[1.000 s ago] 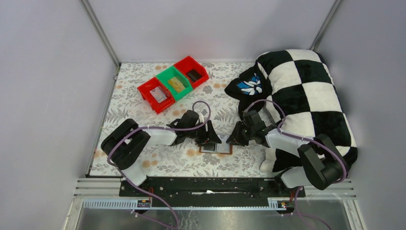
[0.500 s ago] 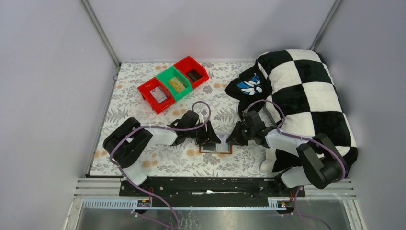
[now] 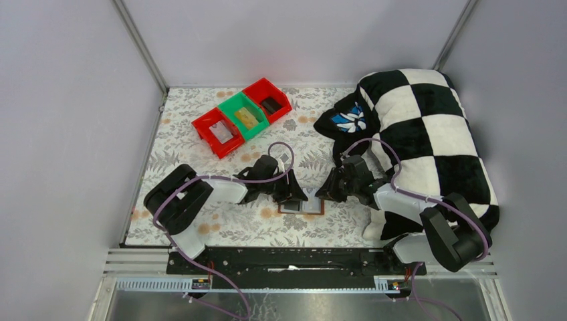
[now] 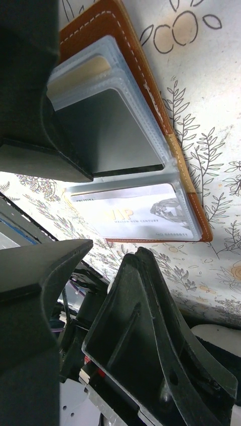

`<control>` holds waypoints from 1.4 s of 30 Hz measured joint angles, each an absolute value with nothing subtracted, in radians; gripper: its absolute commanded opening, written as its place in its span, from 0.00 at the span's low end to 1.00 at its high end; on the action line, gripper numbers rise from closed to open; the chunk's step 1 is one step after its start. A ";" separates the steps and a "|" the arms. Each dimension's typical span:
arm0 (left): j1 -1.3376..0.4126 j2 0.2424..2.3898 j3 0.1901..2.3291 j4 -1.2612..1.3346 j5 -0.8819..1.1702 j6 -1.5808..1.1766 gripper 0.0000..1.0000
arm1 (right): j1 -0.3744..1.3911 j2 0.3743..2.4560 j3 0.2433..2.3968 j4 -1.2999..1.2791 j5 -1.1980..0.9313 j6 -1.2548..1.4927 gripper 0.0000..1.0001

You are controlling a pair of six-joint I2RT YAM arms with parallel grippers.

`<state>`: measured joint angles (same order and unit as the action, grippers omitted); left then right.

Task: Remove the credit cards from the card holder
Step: Remove the credit card from the card holder.

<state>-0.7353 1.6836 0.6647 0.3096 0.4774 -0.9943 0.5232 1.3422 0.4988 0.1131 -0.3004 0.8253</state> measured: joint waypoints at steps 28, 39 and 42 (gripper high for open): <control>-0.736 1.678 0.660 0.305 0.467 -0.993 0.51 | 0.523 1.361 0.438 0.210 -0.307 0.863 0.28; -0.735 1.677 0.661 0.292 0.464 -0.985 0.51 | 0.523 1.388 0.438 0.239 -0.324 0.864 0.27; -0.735 1.677 0.661 0.286 0.461 -0.976 0.48 | 0.522 1.402 0.438 0.258 -0.341 0.865 0.26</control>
